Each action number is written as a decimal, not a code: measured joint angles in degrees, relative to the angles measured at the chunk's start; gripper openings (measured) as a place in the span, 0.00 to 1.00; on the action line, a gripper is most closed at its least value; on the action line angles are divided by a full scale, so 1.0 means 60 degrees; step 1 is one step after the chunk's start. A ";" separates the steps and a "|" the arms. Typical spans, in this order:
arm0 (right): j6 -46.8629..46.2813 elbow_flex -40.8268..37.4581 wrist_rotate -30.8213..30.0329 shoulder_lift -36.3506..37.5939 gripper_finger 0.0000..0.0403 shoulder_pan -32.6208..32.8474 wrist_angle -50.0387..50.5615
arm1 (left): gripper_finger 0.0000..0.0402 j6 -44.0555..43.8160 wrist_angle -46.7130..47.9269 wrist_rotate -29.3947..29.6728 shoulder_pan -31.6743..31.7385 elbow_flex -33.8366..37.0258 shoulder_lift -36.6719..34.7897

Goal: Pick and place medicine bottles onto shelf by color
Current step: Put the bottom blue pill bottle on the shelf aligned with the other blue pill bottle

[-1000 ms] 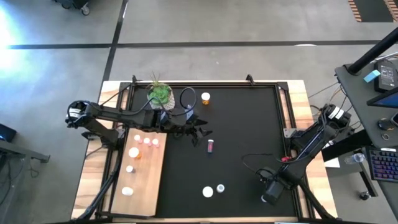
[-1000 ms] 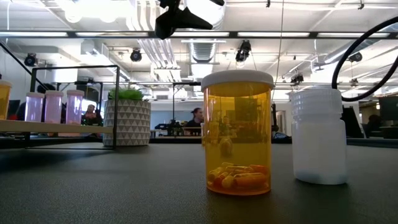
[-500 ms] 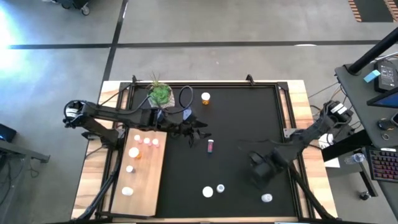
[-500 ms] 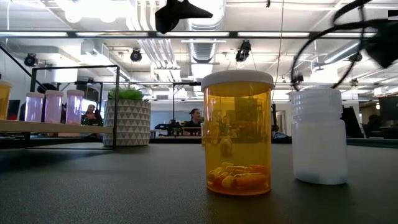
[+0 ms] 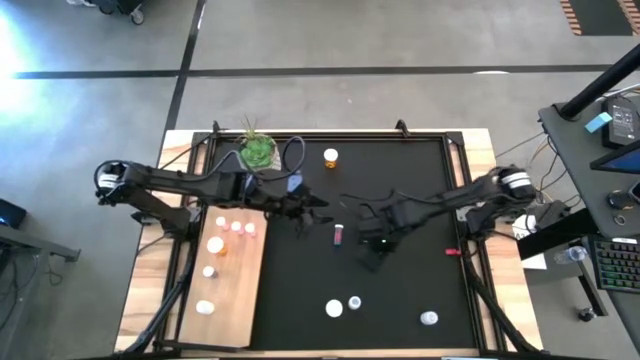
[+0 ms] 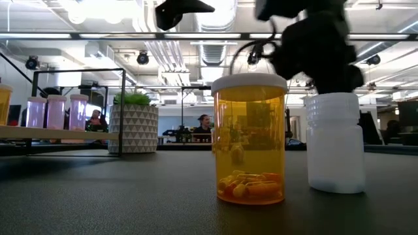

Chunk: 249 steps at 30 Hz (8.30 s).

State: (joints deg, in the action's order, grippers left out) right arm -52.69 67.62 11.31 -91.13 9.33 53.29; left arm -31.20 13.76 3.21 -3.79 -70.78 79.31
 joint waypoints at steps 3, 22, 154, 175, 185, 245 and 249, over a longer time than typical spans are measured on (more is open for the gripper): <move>0.0861 0.0833 0.0010 -0.0728 0.30 -0.0359 0.0071 | 0.60 -0.0011 0.0345 -0.0013 -0.0004 0.0000 -0.0191; 0.2853 0.3470 -0.0247 -0.3095 0.30 -0.1339 0.1352 | 0.60 0.0009 0.1119 -0.0013 -0.0011 0.0004 -0.1097; -0.1343 -0.0339 -0.5397 0.3515 0.49 0.3921 0.1754 | 0.60 0.4331 -0.3950 0.1684 -0.0699 0.0040 0.4823; -0.1720 -0.1010 -0.5398 0.3620 0.48 0.3948 0.1710 | 0.59 0.3552 -0.4464 0.2843 -0.0588 0.0040 0.6330; -0.1707 -0.1010 -0.5491 0.3616 0.48 0.3944 0.1716 | 0.42 0.3512 -0.4407 0.2841 -0.0557 0.0036 0.6323; 0.0622 -0.1013 -0.6218 0.3616 0.48 0.3941 0.1736 | 0.27 -0.5548 0.4683 0.6360 -0.8873 0.4395 -0.1996; 0.0612 -0.1013 -0.6214 0.3616 0.48 0.3941 0.1718 | 0.27 -0.5117 0.4601 0.6384 -0.9753 0.4738 -0.2458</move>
State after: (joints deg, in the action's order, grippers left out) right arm -49.01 61.54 -25.98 -69.43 32.97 63.59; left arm -61.90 41.36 41.52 -62.31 -42.35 64.57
